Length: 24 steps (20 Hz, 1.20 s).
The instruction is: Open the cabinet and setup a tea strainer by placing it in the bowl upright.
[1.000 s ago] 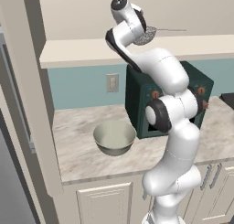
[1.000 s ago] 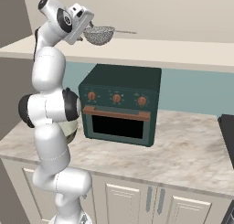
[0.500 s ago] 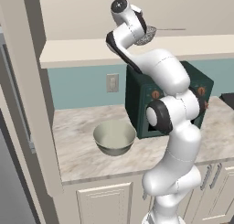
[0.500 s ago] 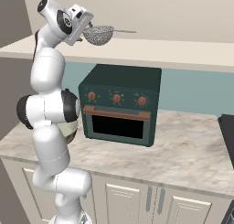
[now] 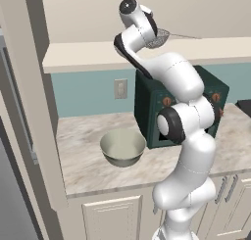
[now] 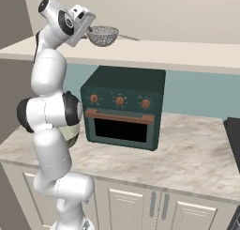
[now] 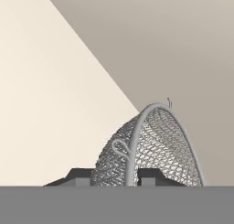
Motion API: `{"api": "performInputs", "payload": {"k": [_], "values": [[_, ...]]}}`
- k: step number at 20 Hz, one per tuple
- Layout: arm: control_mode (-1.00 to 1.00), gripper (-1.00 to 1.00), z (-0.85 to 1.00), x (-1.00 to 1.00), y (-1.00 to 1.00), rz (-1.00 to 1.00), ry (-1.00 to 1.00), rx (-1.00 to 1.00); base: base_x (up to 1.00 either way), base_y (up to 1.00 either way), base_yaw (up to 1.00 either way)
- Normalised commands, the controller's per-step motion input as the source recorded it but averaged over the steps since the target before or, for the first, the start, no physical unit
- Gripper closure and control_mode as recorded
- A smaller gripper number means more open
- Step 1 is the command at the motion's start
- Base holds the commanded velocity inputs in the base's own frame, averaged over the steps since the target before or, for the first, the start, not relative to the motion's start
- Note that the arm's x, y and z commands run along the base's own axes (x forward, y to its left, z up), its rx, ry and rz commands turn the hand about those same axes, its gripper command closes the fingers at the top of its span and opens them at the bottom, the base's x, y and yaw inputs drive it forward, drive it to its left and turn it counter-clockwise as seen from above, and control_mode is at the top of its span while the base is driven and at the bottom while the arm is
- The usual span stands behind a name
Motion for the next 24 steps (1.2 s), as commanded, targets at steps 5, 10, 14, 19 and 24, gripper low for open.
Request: {"api": "performInputs", "payload": {"k": [5, 10, 14, 19, 24], "values": [[-1.00, 1.00, 0.00, 0.00, 0.00, 0.00, 0.00, 0.00, 0.00, 0.00, 0.00], [-1.00, 1.00, 0.00, -0.04, 0.04, 0.00, 0.00, 0.00, 0.00, 0.00, 0.00], [-1.00, 1.00, 0.00, -0.35, 0.01, 0.00, -0.05, -0.09, 0.00, 0.00, 0.00], [-1.00, 1.00, 0.00, -0.44, 0.00, 0.01, -0.11, -0.19, 0.00, 0.00, 0.00], [-1.00, 1.00, -0.05, -0.66, 0.06, 0.04, -0.02, -0.15, 0.00, 0.00, 0.00]]}}
